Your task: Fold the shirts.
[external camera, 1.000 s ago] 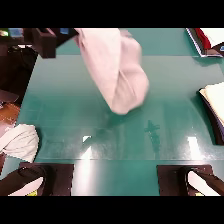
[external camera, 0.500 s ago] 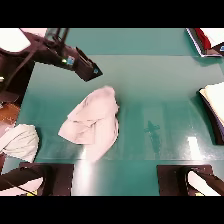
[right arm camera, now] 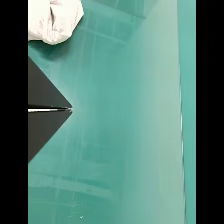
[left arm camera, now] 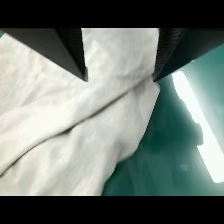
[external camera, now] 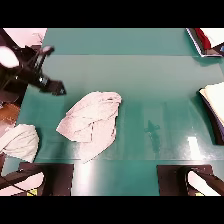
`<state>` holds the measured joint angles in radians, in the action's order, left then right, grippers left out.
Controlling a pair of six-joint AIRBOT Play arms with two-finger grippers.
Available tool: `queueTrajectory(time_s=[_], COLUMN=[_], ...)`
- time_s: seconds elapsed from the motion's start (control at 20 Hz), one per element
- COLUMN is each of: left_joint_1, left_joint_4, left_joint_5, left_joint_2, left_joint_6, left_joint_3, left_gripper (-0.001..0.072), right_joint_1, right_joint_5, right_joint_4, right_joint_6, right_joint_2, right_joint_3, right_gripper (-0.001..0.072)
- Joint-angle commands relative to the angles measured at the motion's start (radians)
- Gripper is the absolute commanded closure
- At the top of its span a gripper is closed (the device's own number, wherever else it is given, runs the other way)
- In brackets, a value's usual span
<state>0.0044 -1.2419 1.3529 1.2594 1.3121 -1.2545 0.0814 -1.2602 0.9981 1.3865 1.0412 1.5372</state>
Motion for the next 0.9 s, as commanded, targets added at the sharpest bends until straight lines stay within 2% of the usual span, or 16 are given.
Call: queueTrajectory(time_s=[0.0, 0.2, 0.55, 0.7, 0.75, 0.8, 0.85], left_joint_1=[0.152, 0.229, 0.228, 0.228, 0.228, 0.228, 0.228], left_joint_4=[0.018, 0.074, 0.162, 0.174, 0.182, 0.195, 0.208], left_joint_5=[-0.013, -0.099, -0.124, -0.126, -0.126, -0.126, -0.119], left_joint_2=[-0.017, -0.017, -0.017, -0.017, -0.017, -0.018, -0.018], left_joint_6=[-0.016, -0.101, -0.165, -0.166, -0.158, -0.161, -0.157], left_joint_3=[0.269, 0.451, 0.538, 0.548, 0.548, 0.547, 0.536], left_gripper=[0.0230, 0.0229, 0.0231, 0.0233, 0.0414, 0.0671, 0.0680], right_joint_1=[0.000, 0.000, 0.000, 0.000, -0.001, -0.001, -0.001], right_joint_5=[0.000, 0.000, 0.000, 0.000, 0.000, -0.001, -0.005], right_joint_4=[0.000, 0.000, -0.001, -0.001, -0.002, -0.003, -0.005], right_joint_6=[0.000, 0.000, 0.000, 0.000, 0.000, 0.000, 0.000], right_joint_2=[0.000, 0.000, 0.000, 0.000, 0.000, 0.000, 0.000], right_joint_3=[0.001, 0.001, 0.000, 0.000, 0.000, 0.000, 0.000], right_gripper=[0.0696, 0.0697, 0.0696, 0.0697, 0.0696, 0.0696, 0.0696])
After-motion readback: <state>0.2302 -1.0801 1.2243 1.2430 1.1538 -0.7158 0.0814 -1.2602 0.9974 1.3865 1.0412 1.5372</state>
